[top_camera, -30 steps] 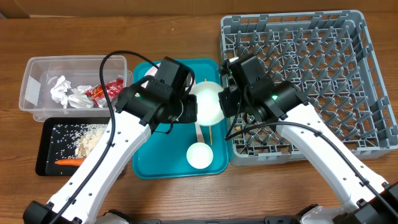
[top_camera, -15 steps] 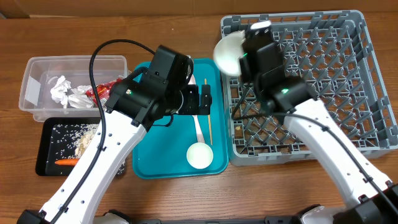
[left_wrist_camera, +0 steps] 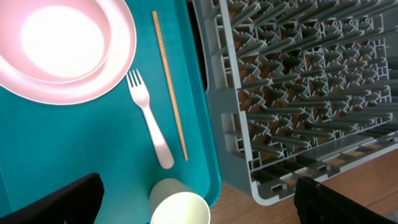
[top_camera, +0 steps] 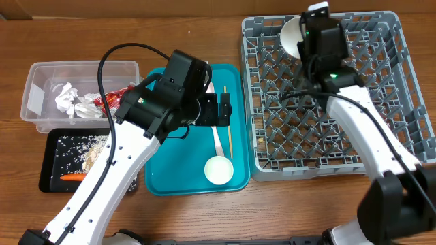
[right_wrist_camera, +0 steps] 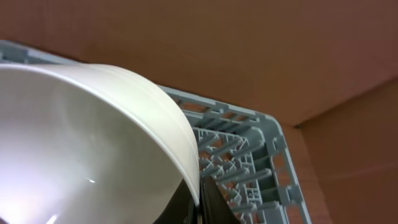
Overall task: Sort waste into correct bins and load items into the dishwasher
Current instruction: 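Carry the white bowl with the right gripper into the dish rack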
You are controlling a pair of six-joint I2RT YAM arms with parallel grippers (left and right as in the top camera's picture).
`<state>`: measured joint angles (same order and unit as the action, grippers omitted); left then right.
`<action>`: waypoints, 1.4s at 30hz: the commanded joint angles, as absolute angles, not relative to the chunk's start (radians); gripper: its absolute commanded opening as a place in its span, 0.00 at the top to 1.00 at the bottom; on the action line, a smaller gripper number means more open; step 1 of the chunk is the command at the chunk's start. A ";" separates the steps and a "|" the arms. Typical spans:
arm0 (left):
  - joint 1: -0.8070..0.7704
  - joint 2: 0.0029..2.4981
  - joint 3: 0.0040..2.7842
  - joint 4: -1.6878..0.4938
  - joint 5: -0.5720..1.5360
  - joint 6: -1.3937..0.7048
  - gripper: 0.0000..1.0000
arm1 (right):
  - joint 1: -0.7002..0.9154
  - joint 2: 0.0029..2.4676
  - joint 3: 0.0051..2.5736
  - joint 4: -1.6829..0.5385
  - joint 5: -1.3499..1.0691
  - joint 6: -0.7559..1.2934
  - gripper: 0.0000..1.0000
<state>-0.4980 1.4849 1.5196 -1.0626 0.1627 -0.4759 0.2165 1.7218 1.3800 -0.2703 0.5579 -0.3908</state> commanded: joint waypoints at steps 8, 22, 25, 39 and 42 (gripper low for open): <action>-0.503 1.472 1.540 -1.062 0.153 -0.468 0.00 | 0.249 1.902 1.387 -0.188 0.706 -0.555 0.96; -0.503 1.472 1.540 -1.062 0.153 -0.468 0.00 | 0.300 1.920 1.387 -0.252 0.801 -0.554 0.96; -0.503 1.472 1.540 -1.062 0.153 -0.468 0.00 | 0.321 1.920 1.387 -0.302 0.800 -0.546 0.96; -0.503 1.472 1.540 -1.062 0.153 -0.468 0.00 | 0.418 1.896 1.387 -0.490 0.855 -0.546 0.38; -0.503 1.472 1.540 -1.063 0.153 -0.468 0.00 | 0.437 1.866 1.387 -0.545 0.856 -0.533 0.25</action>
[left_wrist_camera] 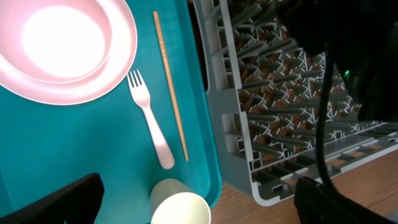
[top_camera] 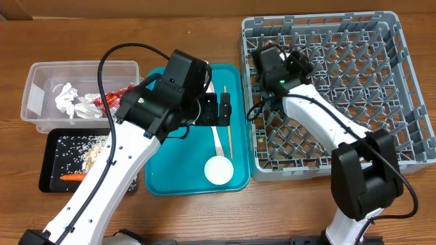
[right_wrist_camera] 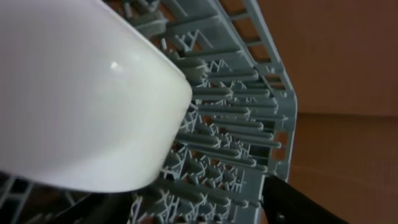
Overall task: Sort waste into correct bins and load items into the dishwasher
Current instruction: 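Carry the white bowl with the right gripper into the dish rack, then lower the white bowl upright into the rack's back-left slots and release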
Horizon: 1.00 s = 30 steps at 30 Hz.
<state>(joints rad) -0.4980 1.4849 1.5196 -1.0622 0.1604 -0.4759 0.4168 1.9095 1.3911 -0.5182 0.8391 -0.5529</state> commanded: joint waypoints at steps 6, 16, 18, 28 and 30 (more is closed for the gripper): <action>-0.503 1.472 1.540 -1.063 0.153 -0.468 0.00 | 0.442 1.810 1.387 -0.617 0.850 -0.434 0.14; -0.503 1.472 1.540 -1.062 0.153 -0.468 0.00 | 0.441 1.597 1.387 -0.661 0.701 -0.402 0.07; -0.503 1.472 1.540 -1.062 0.153 -0.468 0.00 | 0.439 1.547 1.387 -0.656 0.638 -0.348 0.13; -0.503 1.472 1.540 -1.062 0.153 -0.468 0.00 | 0.280 1.575 1.387 -0.564 0.129 -0.091 0.96; -0.503 1.472 1.540 -1.063 0.153 -0.468 0.00 | 0.244 1.607 1.387 -0.531 0.024 -0.073 0.96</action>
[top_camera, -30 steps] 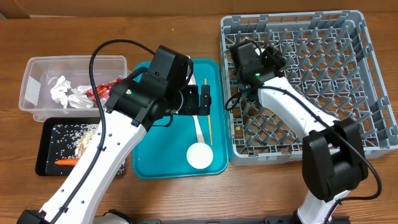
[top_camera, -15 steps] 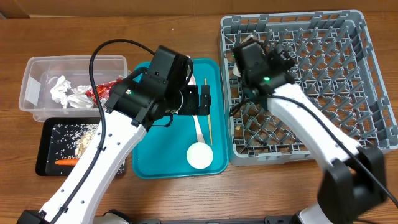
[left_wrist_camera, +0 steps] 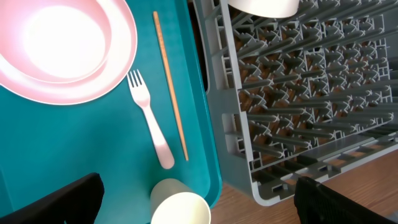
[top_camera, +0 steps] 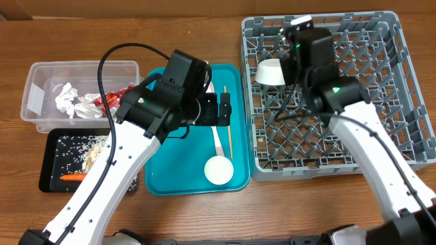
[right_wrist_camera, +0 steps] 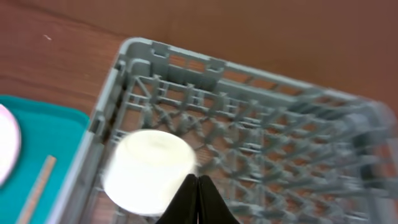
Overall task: Sort waste into correct bins and load items into the dishwasher
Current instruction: 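Lower the white bowl upright into the rack's back-left slots and release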
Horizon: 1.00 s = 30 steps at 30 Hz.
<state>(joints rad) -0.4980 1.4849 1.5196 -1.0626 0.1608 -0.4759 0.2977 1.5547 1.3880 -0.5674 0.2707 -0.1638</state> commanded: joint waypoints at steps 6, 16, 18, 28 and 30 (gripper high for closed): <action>-0.503 1.472 1.540 -1.062 0.153 -0.468 0.00 | 0.179 1.728 1.387 -0.406 -0.212 -0.025 0.96; -0.503 1.472 1.540 -1.062 0.153 -0.468 0.00 | 0.181 1.869 1.387 -0.444 -0.210 0.001 0.89; -0.503 1.472 1.540 -1.062 0.153 -0.468 0.00 | 0.178 1.869 1.387 -0.509 -0.202 0.001 0.89; -0.498 1.475 1.540 -1.063 0.150 -0.468 0.00 | 0.176 1.840 1.420 -0.626 -0.174 0.002 0.85; -0.498 1.475 1.540 -1.063 0.150 -0.468 0.00 | 0.176 1.814 1.453 -0.653 -0.174 0.002 0.85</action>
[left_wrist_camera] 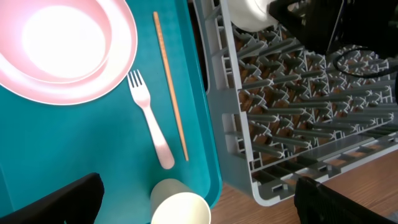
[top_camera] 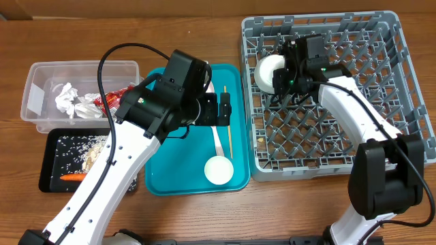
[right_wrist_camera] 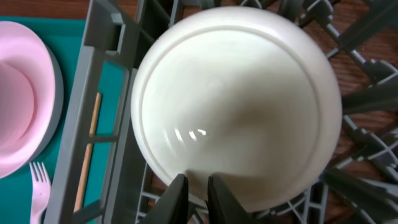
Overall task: Sort waste into correct bins and load items into the dishwasher
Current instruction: 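Lower the white bowl upright into the rack's back-left slots and release, then grasp the pink bowl on the teal tray with the left gripper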
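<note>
A white bowl (right_wrist_camera: 236, 99) sits bottom-up at the back left of the grey dish rack (top_camera: 320, 171). My right gripper (right_wrist_camera: 198, 196) is shut on its near rim, the fingers a narrow gap apart. Over the teal tray (top_camera: 163, 180) my left gripper (left_wrist_camera: 198, 205) hangs open and holds nothing. Below it lie a pink plate (left_wrist_camera: 62, 46), a pink fork (left_wrist_camera: 149, 124), a wooden chopstick (left_wrist_camera: 170, 87) and a pale cup (left_wrist_camera: 179, 205).
A clear bin (top_camera: 41, 95) with crumpled paper and a red wrapper stands at the far left. In front of it is a black tray (top_camera: 68, 160) with rice and a carrot piece. The rack's tines cover the right half.
My right gripper was shut and raised over the bowl resting in the rack. Now it is down at the bowl with its fingers on the rim. The left arm has not moved.
My right gripper held the white bowl over the rack's back edge. Then it was low at the rack's back left with the bowl close by. Then the bowl sat upturned in the rack with the gripper above it, and now the fingers grip its rim.
</note>
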You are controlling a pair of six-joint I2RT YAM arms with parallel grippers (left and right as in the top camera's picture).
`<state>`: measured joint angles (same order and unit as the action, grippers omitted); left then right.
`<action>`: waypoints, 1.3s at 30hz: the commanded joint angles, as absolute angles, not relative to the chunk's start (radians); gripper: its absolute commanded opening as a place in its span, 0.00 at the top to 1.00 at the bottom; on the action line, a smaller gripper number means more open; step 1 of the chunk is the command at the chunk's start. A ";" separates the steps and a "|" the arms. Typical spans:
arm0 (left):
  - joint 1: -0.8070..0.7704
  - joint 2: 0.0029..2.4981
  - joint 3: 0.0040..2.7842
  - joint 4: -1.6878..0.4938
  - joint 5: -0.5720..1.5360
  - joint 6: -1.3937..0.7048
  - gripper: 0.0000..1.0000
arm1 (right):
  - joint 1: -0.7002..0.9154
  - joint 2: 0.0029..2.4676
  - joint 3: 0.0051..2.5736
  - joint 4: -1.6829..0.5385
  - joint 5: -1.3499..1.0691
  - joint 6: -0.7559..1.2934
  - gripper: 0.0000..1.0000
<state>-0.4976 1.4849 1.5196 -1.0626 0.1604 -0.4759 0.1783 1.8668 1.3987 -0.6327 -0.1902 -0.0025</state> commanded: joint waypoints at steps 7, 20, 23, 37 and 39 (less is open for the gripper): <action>-0.498 1.477 1.540 -1.062 0.150 -0.468 0.00 | 0.176 1.676 1.526 -0.760 -0.174 0.001 0.83; -0.498 1.477 1.540 -1.061 0.146 -0.468 0.00 | 0.176 1.523 1.526 -0.952 -0.179 0.035 0.67; -0.498 1.477 1.540 -1.000 0.138 -0.468 0.00 | 0.176 1.523 1.526 -0.993 -0.178 0.035 0.66; -0.386 1.656 1.540 -0.982 -0.146 -0.534 0.00 | 0.176 1.523 1.526 -1.084 -0.177 0.035 0.58; -0.357 1.710 1.540 -0.981 -0.145 -0.559 0.00 | 0.176 1.523 1.526 -1.088 -0.177 0.035 0.58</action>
<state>-0.4007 1.6306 1.5211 -0.9821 -0.1120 -0.5152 0.1783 1.5341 1.5078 -1.0866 -0.1761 0.0296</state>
